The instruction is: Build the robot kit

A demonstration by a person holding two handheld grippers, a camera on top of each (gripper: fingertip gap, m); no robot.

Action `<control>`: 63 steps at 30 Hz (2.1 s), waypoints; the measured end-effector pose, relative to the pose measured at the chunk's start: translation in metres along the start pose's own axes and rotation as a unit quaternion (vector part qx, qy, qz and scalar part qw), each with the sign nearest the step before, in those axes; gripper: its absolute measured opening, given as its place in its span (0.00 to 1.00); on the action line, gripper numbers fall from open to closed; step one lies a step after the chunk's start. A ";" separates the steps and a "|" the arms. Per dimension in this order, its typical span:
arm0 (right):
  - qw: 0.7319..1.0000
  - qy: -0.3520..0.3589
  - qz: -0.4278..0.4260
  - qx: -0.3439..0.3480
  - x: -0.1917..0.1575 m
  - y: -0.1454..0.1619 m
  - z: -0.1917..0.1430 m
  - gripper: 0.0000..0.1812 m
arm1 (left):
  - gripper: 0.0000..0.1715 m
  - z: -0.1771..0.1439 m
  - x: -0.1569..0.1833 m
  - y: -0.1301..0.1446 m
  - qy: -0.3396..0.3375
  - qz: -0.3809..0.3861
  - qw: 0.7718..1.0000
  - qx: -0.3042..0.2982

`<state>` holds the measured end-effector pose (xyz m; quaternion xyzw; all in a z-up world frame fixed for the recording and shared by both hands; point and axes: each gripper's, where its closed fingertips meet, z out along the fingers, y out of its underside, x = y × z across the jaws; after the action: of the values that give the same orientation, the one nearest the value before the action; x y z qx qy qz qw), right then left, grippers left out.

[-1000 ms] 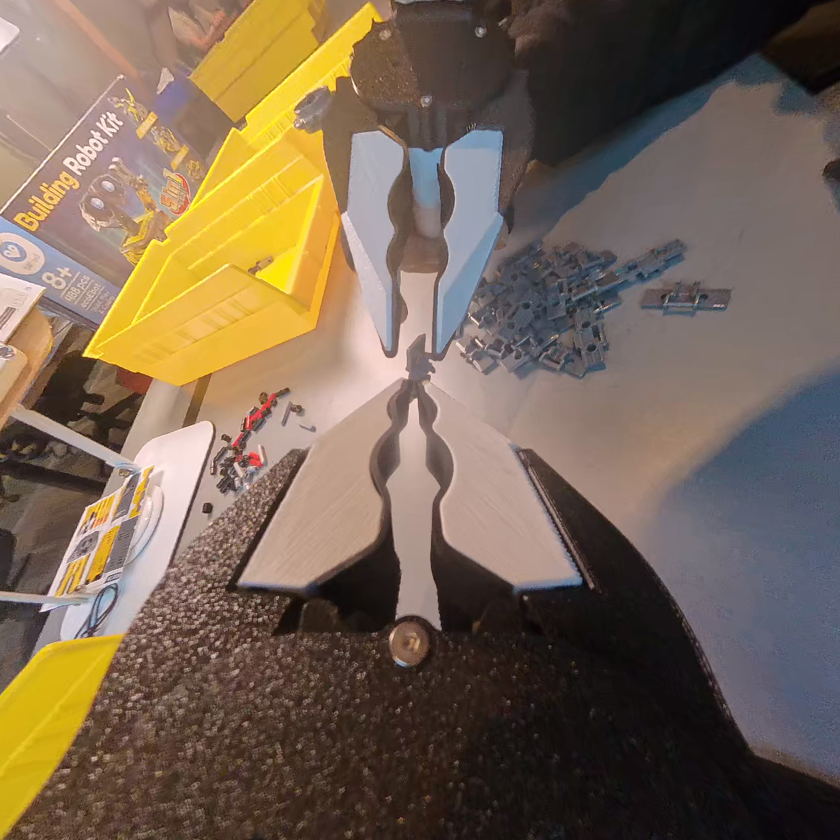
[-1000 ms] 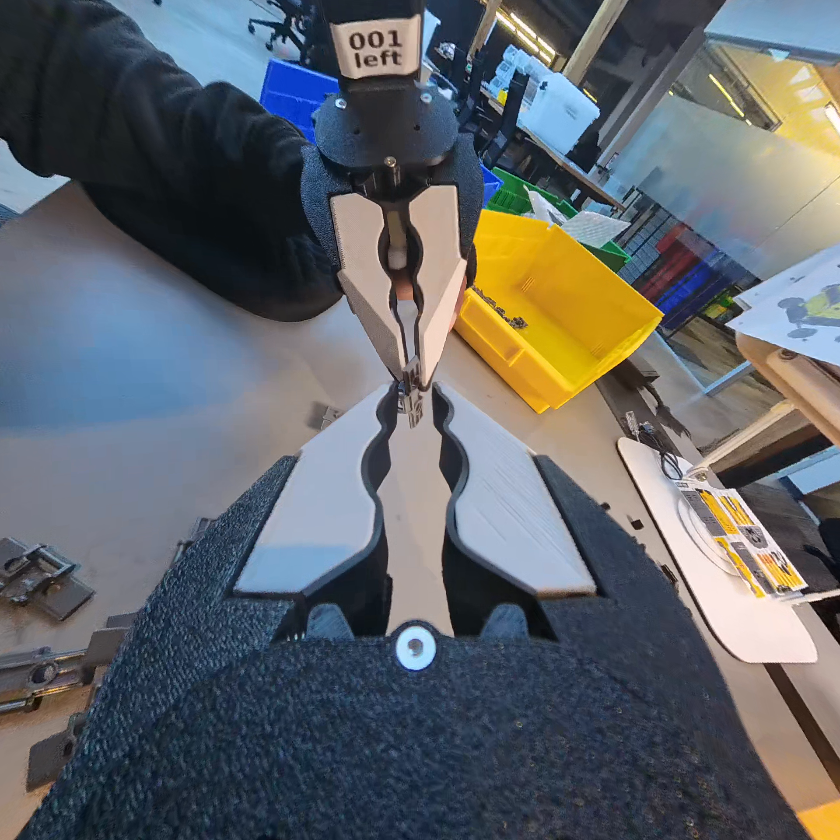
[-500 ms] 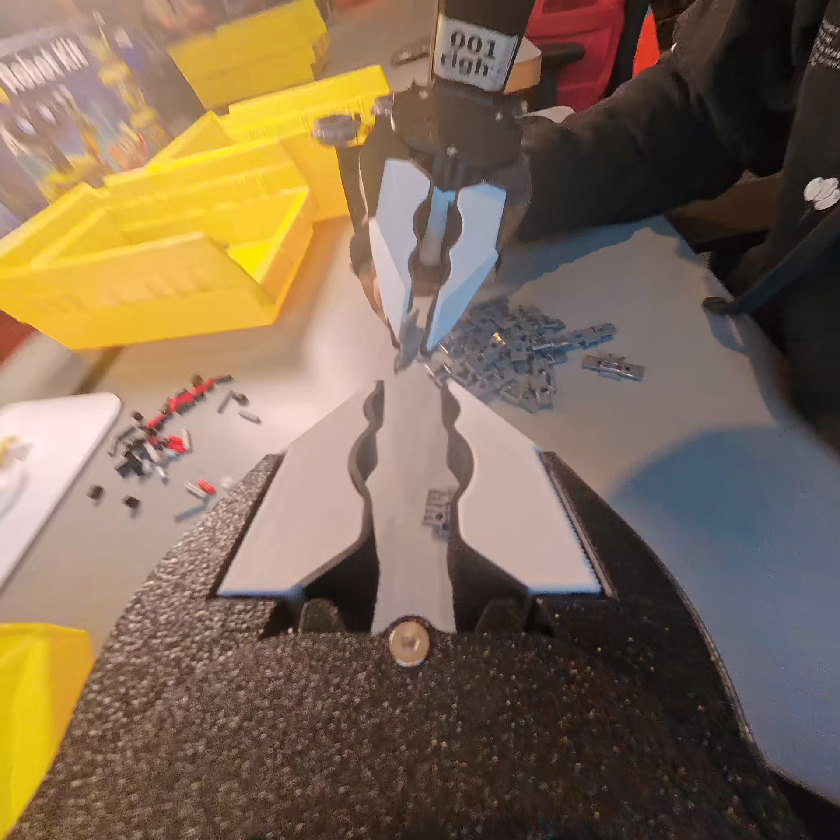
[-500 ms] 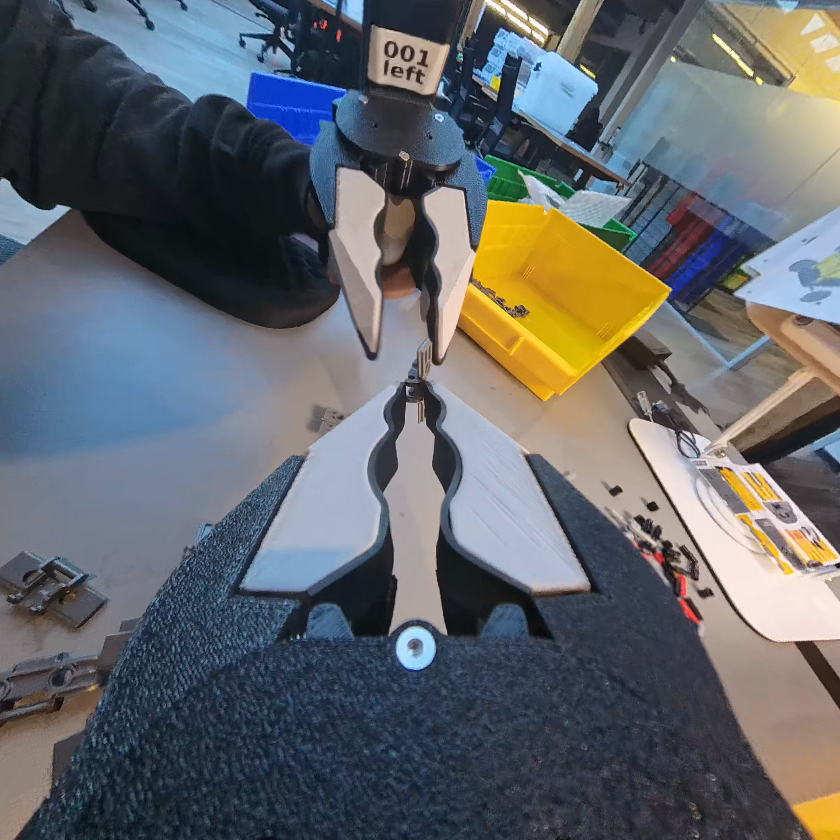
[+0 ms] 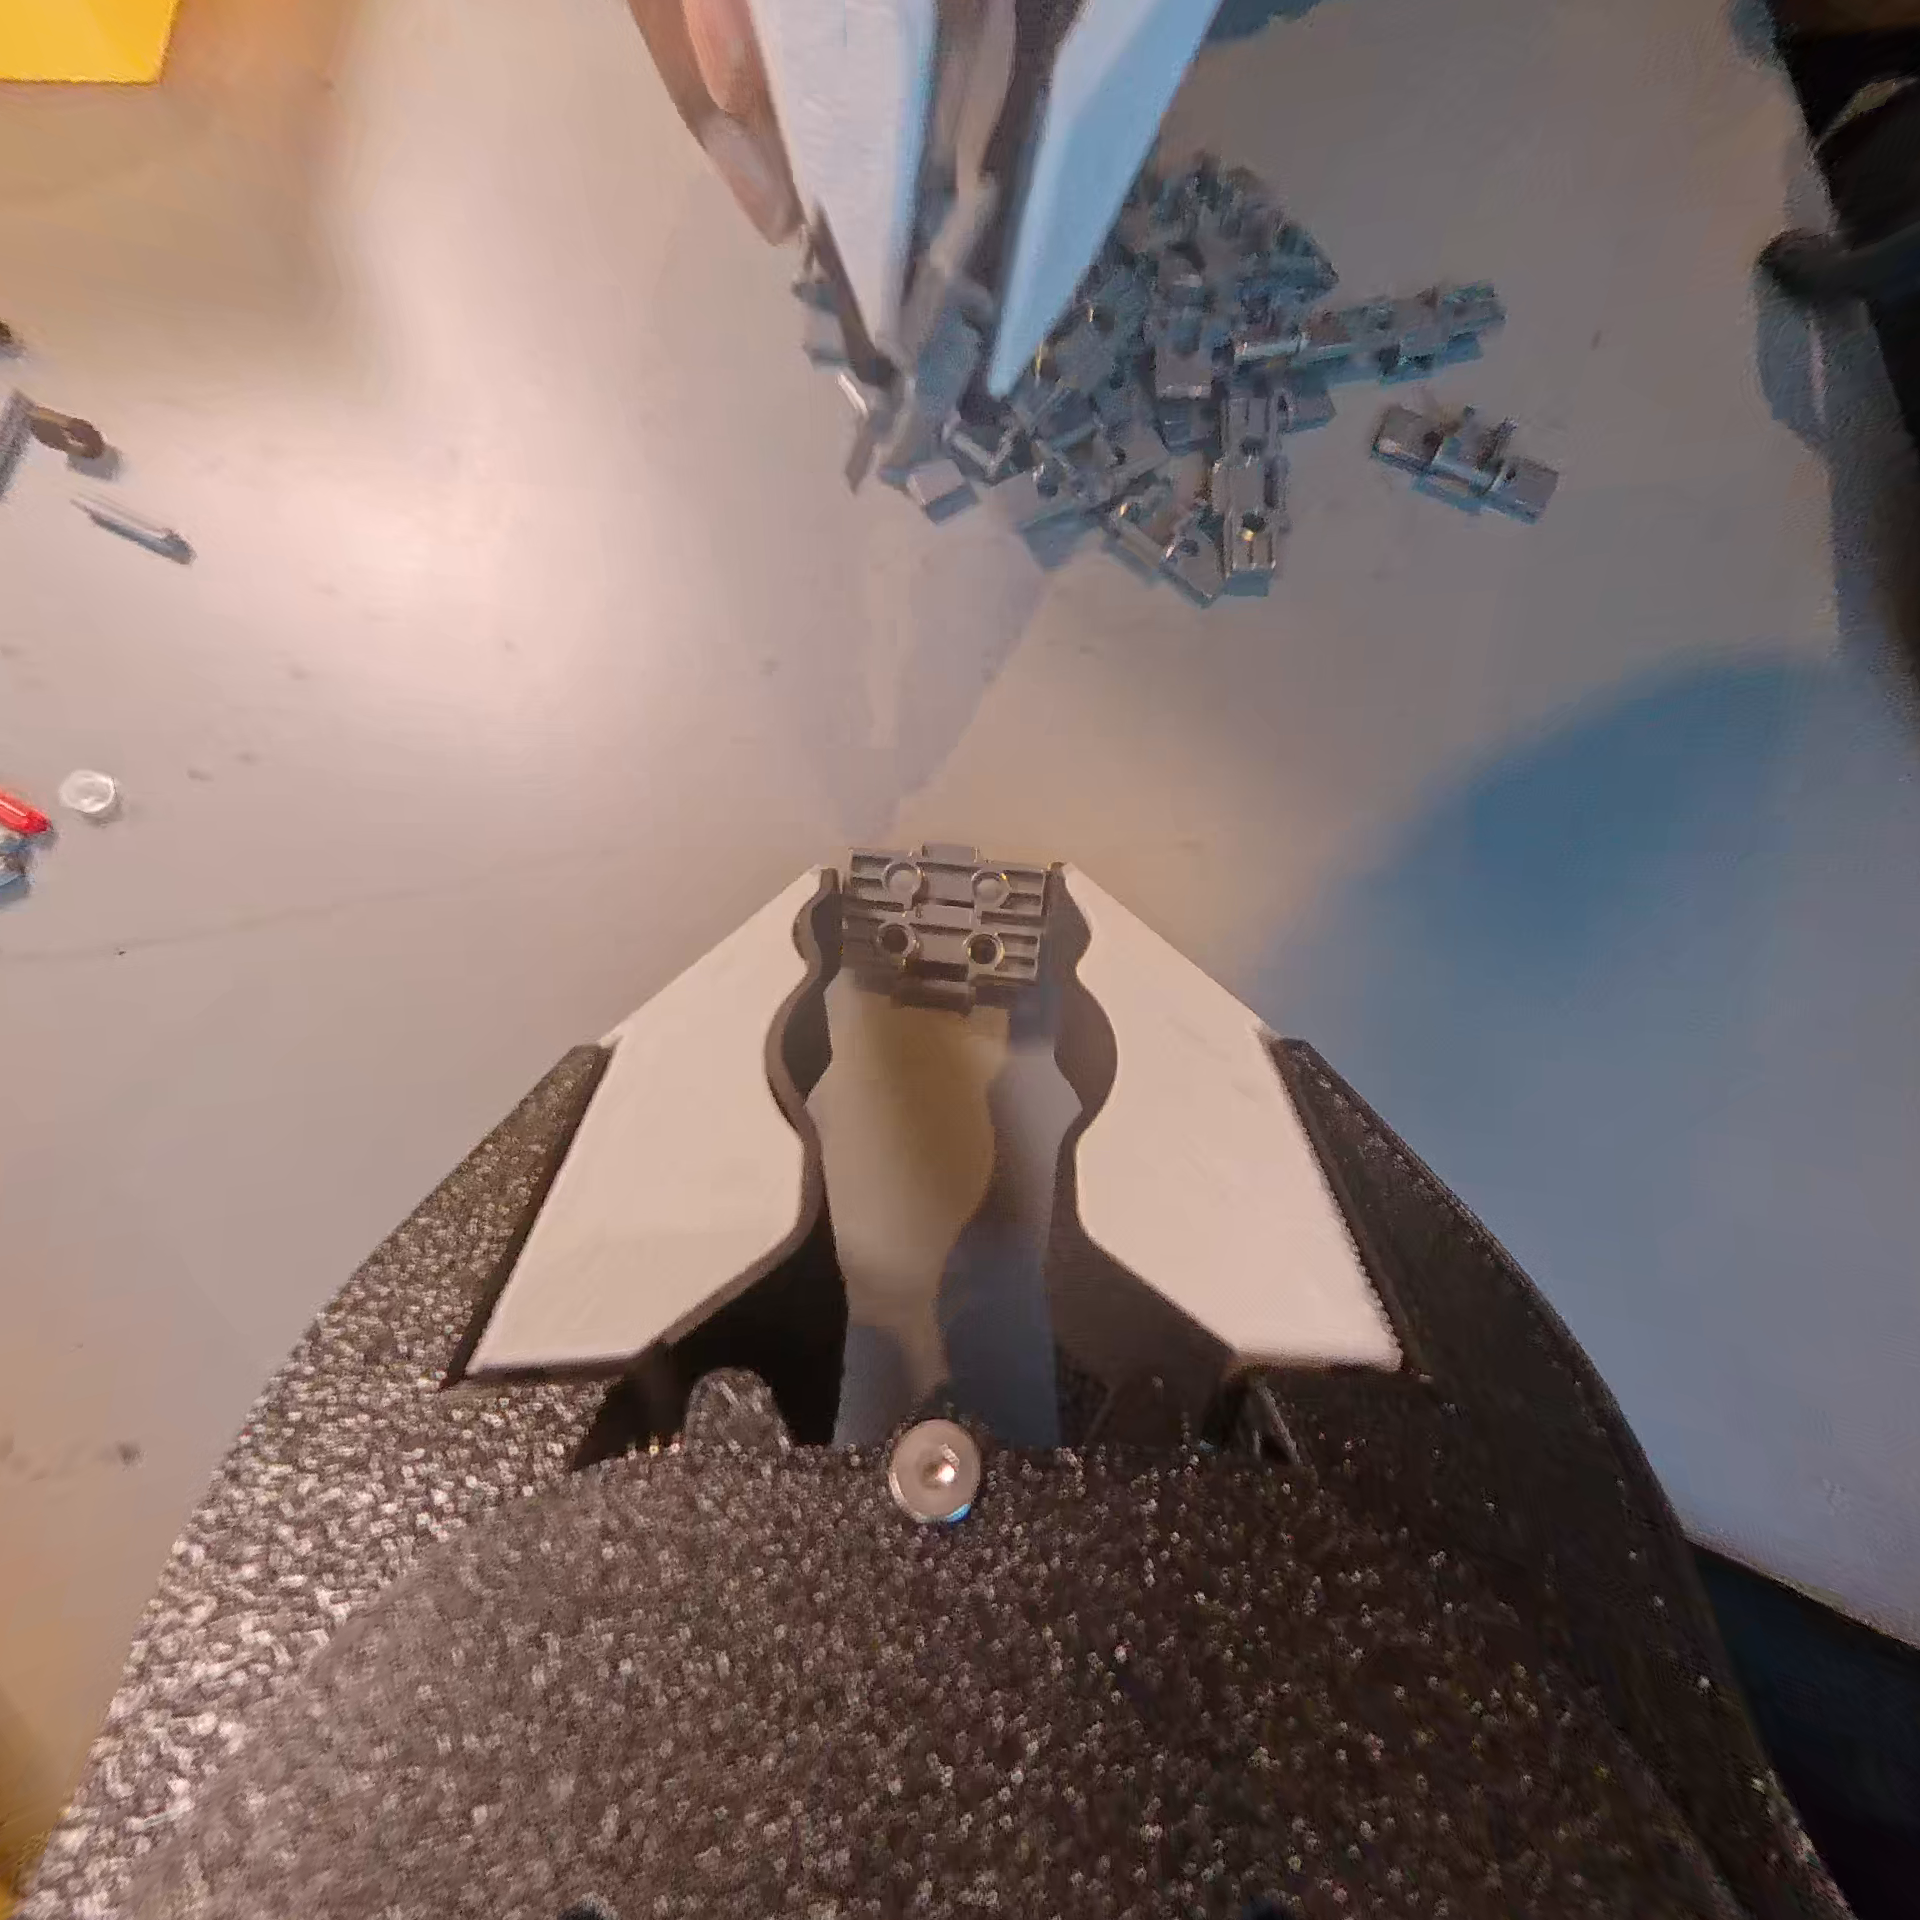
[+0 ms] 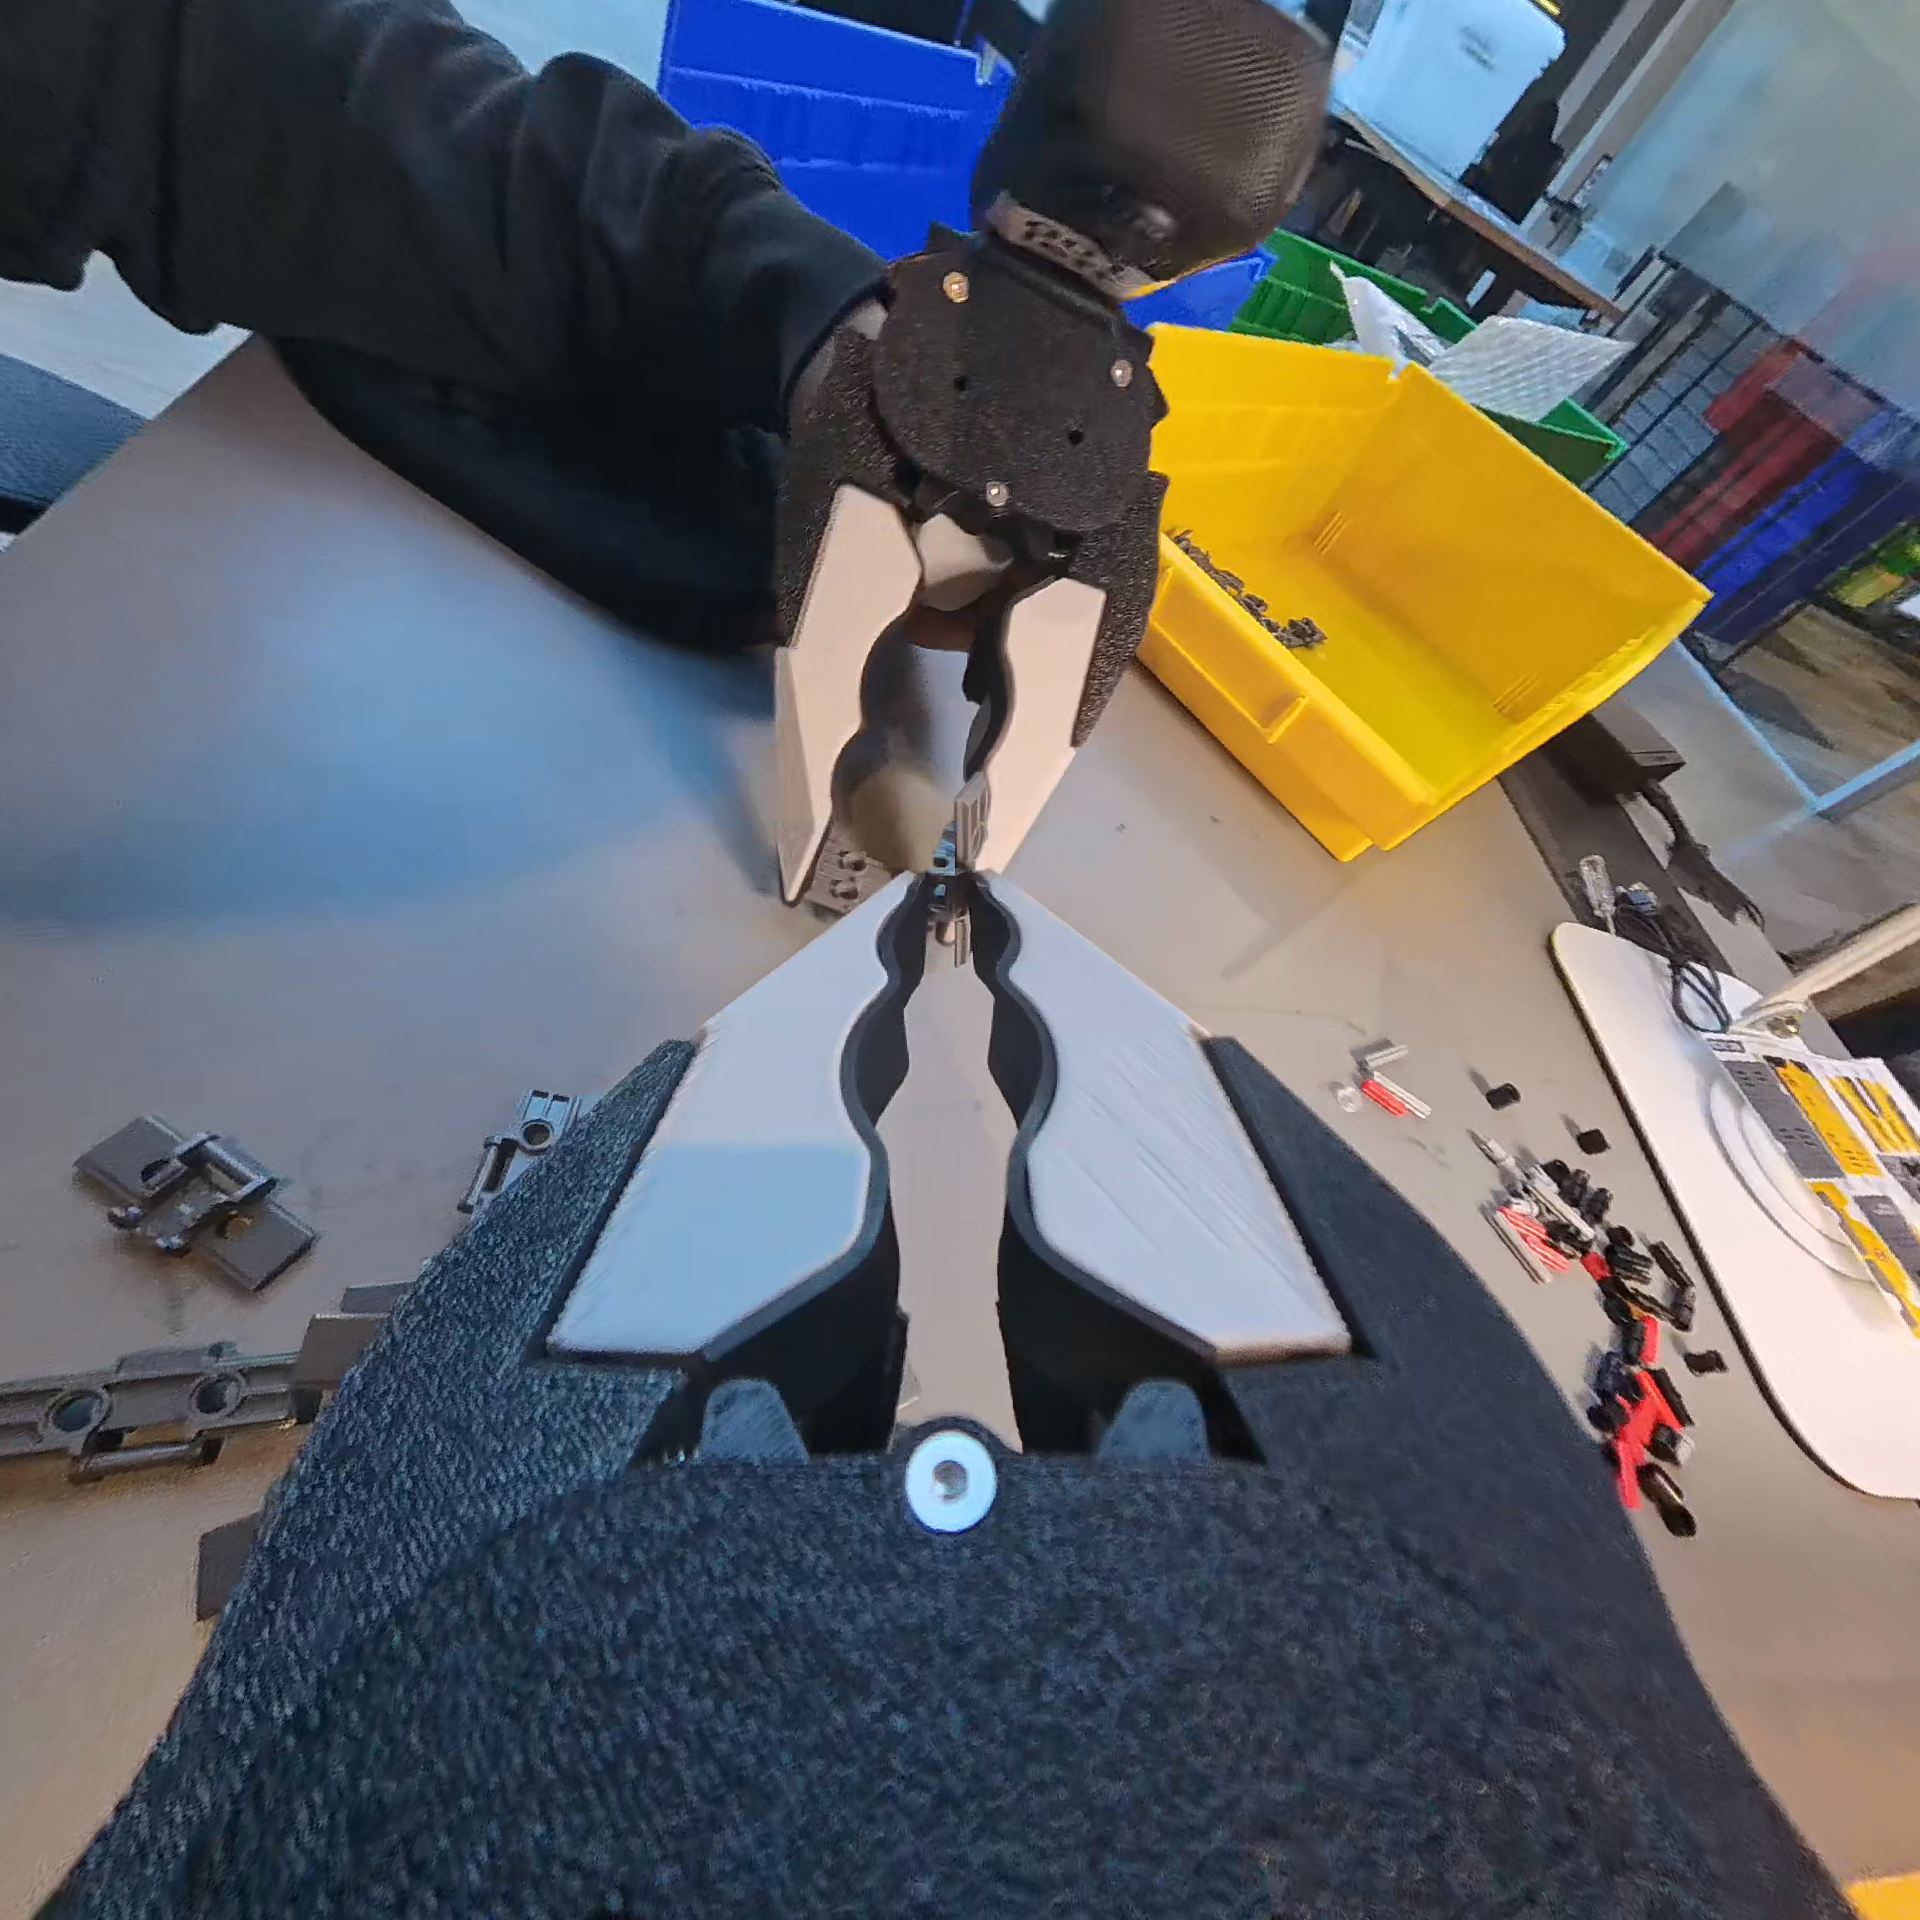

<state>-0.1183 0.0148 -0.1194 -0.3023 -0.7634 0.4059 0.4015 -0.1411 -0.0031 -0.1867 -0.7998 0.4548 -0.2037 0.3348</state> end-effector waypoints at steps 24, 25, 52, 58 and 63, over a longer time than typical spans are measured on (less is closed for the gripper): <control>0.950 0.093 -0.297 0.001 -0.020 -0.022 0.007 0.04 | 0.21 -0.041 0.025 -0.062 0.219 -0.189 0.934 0.212; 0.950 0.094 -0.297 0.003 -0.021 -0.023 0.007 0.04 | 0.21 -0.041 0.026 -0.062 0.224 -0.191 0.932 0.209; 0.956 0.103 -0.276 0.000 -0.016 -0.018 0.004 0.04 | 0.21 -0.032 0.031 -0.064 0.200 -0.177 0.946 0.185; 0.955 0.120 -0.273 0.015 -0.012 -0.025 0.000 0.04 | 0.21 -0.047 0.025 -0.071 0.203 -0.185 0.935 0.225; 0.954 0.126 -0.273 0.019 -0.011 -0.026 0.000 0.04 | 0.21 -0.046 0.026 -0.073 0.210 -0.189 0.931 0.229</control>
<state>-0.1162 -0.0068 -0.1008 -0.1237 -0.7522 0.2540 0.5954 -0.1140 -0.0155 -0.1014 -0.7115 0.2959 -0.5251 0.3613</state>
